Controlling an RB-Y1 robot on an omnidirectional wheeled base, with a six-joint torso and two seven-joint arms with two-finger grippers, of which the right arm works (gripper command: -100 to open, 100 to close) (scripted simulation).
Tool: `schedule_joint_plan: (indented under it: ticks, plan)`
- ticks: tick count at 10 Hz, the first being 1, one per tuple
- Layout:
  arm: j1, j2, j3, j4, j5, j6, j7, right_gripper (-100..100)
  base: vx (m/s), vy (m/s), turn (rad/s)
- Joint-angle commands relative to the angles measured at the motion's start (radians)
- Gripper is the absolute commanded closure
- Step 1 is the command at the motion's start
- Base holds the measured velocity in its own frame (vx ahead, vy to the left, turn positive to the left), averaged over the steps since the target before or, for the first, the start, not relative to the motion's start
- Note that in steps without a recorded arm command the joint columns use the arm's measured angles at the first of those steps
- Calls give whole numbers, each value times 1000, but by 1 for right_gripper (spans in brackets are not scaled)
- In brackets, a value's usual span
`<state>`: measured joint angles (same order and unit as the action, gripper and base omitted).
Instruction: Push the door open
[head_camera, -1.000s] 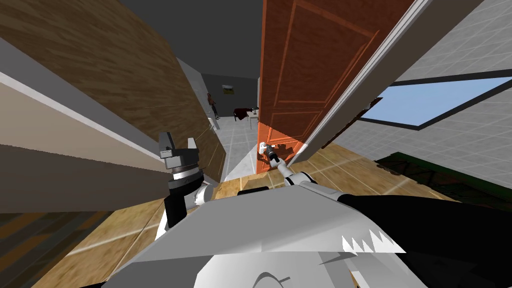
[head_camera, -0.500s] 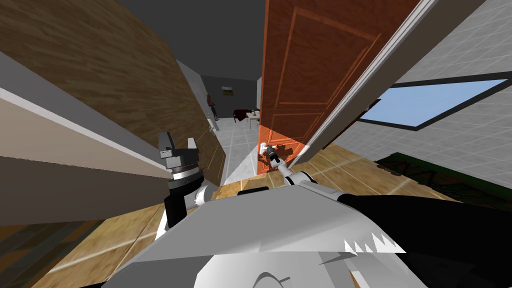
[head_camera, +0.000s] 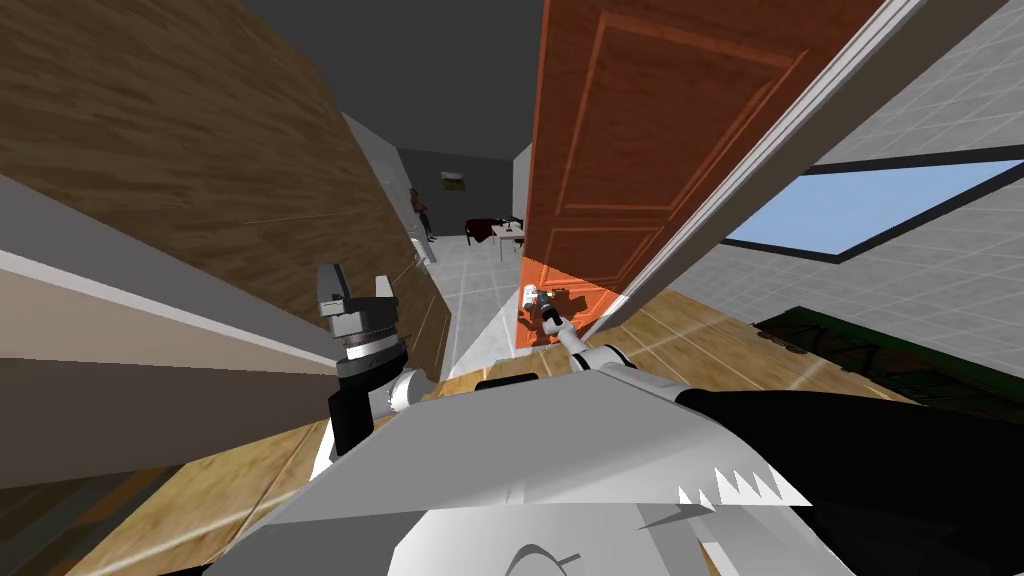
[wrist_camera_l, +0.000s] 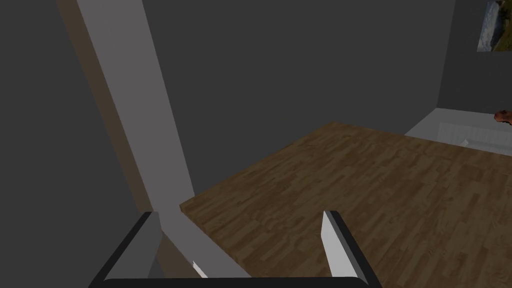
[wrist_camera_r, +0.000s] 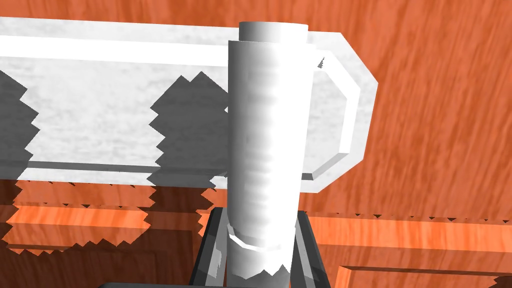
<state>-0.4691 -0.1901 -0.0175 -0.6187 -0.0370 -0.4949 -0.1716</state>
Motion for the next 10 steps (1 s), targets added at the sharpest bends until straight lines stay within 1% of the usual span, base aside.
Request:
schedule_joint_plan:
  ticks: [1,2,3,10]
  plan:
    - [0,-17,-26,-7,-8,0,8,100,192,106,-80]
    - [0,-17,-26,-7,-8,0,8,100,134,63,-38]
    - [3,-24,-45,-3,-14,1,16,100,144,98,-53]
    - [14,-57,-138,15,-45,3,55,100,197,136,-82]
